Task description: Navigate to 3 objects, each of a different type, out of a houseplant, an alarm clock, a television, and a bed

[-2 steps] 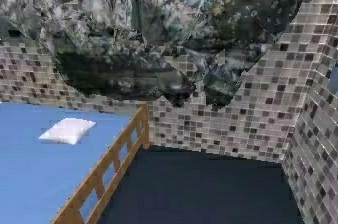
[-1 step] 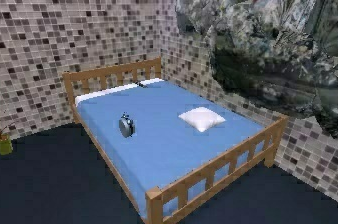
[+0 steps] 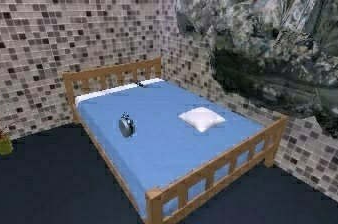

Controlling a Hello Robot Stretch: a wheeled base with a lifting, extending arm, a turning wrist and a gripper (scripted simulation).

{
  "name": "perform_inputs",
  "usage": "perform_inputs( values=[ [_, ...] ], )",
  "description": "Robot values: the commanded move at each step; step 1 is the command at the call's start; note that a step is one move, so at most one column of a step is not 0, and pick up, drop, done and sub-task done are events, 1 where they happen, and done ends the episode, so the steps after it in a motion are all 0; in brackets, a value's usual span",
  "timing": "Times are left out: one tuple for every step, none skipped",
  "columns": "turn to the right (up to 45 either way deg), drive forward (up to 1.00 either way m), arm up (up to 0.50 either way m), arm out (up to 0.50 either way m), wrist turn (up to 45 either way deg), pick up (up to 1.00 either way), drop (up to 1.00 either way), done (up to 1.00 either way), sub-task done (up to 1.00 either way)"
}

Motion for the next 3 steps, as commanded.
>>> perform_inputs(
  values=[
    [-45.0,0.0,0.0,0.0,0.0,0.0,0.0,0.0,0.0],
    [-9.0,0.0,0.0,0.0,0.0,0.0,0.0,0.0,0.0],
    [0.0,0.35,0.0,0.0,0.0,0.0,0.0,0.0,0.0]
  ],
)
